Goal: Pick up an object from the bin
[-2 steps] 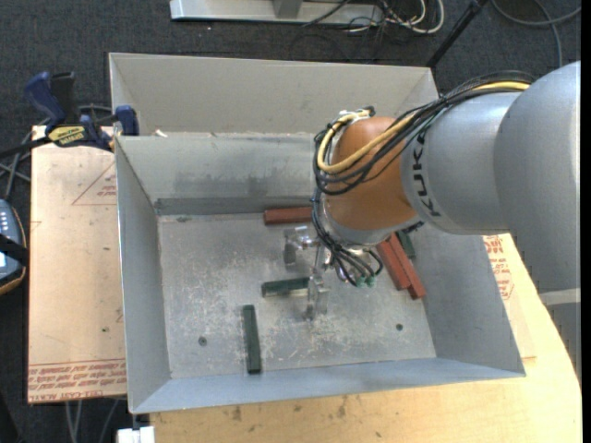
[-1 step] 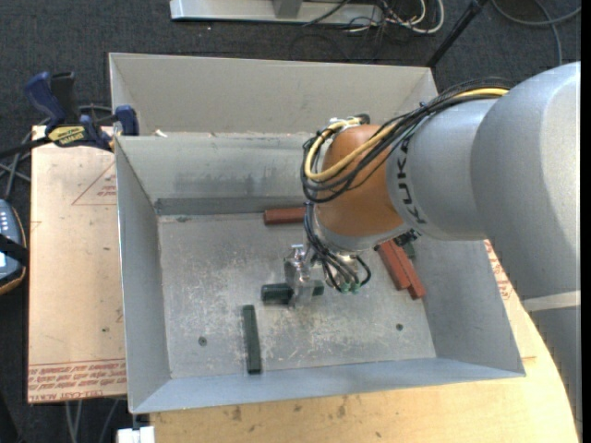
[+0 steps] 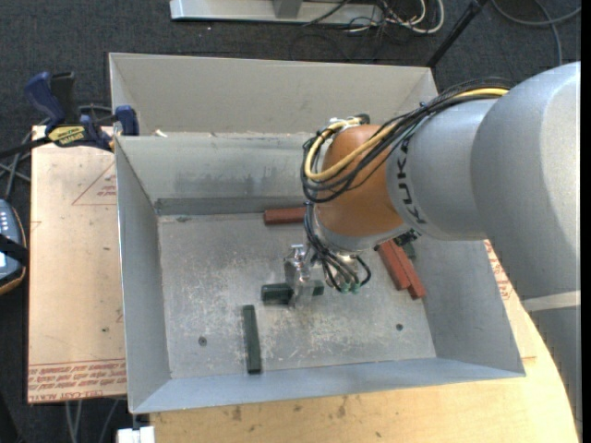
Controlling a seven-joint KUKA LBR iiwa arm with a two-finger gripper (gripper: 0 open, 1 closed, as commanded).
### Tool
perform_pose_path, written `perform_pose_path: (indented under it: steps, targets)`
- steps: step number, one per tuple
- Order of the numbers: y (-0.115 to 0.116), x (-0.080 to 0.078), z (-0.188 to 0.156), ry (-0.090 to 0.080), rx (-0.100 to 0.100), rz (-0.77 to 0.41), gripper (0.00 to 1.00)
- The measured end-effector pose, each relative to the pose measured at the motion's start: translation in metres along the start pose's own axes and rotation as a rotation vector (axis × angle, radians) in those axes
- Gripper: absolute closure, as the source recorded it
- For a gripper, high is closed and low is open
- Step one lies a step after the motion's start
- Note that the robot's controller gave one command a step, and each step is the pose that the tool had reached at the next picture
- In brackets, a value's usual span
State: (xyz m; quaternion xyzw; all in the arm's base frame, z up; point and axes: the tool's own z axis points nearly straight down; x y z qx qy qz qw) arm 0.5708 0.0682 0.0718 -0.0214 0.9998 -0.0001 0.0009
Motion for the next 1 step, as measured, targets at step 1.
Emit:
perform_pose_path:
  steps: [1]
  targets:
    - [0.0,0.0011,-0.0045,0.003,0.0,0.0,1.0]
